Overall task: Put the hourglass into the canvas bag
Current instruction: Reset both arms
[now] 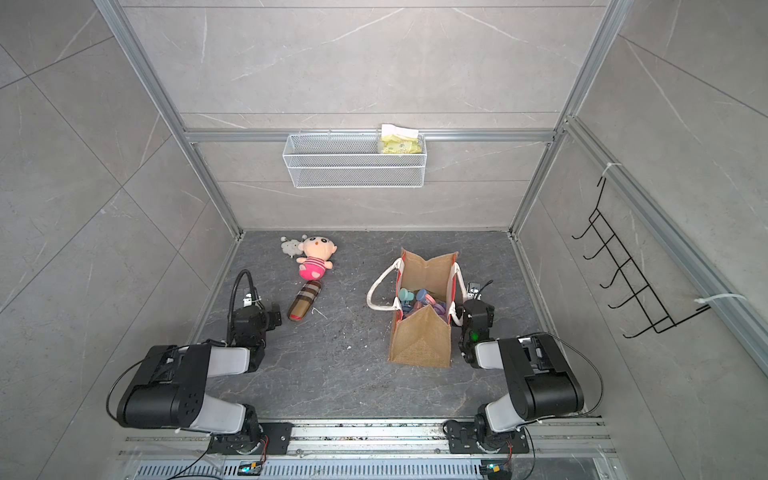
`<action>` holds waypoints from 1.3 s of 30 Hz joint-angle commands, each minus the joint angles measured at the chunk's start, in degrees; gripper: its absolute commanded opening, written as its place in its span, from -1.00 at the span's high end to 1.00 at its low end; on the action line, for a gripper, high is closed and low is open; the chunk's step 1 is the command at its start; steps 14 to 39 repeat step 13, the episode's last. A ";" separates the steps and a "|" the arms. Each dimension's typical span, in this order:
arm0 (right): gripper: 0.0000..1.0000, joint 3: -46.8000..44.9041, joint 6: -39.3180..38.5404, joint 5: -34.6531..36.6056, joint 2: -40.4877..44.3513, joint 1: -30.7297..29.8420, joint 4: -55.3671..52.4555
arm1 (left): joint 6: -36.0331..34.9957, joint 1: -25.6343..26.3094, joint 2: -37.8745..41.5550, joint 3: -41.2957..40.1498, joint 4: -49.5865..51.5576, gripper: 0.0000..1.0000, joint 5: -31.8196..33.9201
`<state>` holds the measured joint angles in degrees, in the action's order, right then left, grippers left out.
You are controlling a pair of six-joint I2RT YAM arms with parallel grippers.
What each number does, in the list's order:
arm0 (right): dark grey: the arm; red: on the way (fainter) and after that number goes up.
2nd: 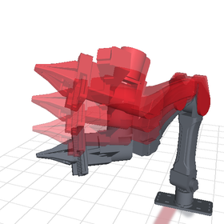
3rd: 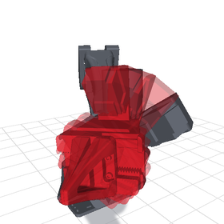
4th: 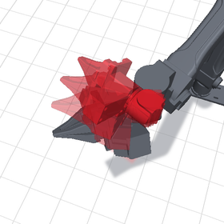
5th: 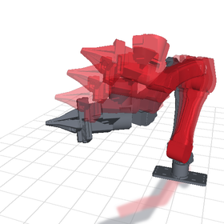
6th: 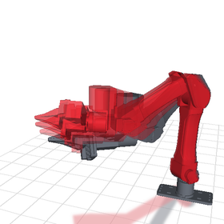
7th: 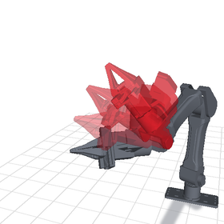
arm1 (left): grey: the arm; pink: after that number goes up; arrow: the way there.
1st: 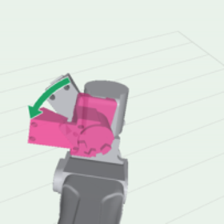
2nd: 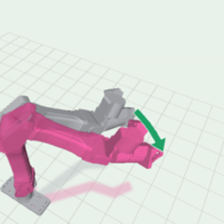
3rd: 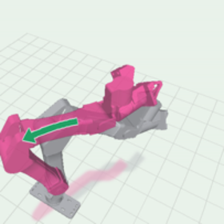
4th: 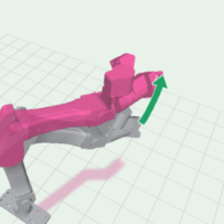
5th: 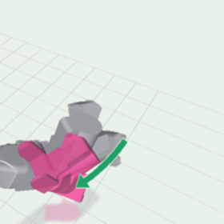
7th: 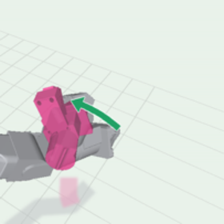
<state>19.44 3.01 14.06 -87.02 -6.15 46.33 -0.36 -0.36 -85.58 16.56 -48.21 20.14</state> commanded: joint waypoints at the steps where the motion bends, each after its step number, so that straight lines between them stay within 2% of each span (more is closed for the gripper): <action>1: -0.99 -0.07 -1.58 -2.90 -0.29 -0.44 7.17 | 2.73 -0.69 -0.10 2.82 -2.35 -1.00 -6.71; 39: -0.99 0.20 -1.73 -2.68 0.23 -0.63 5.62 | 2.82 -0.69 -0.39 3.21 -1.98 -1.00 -5.90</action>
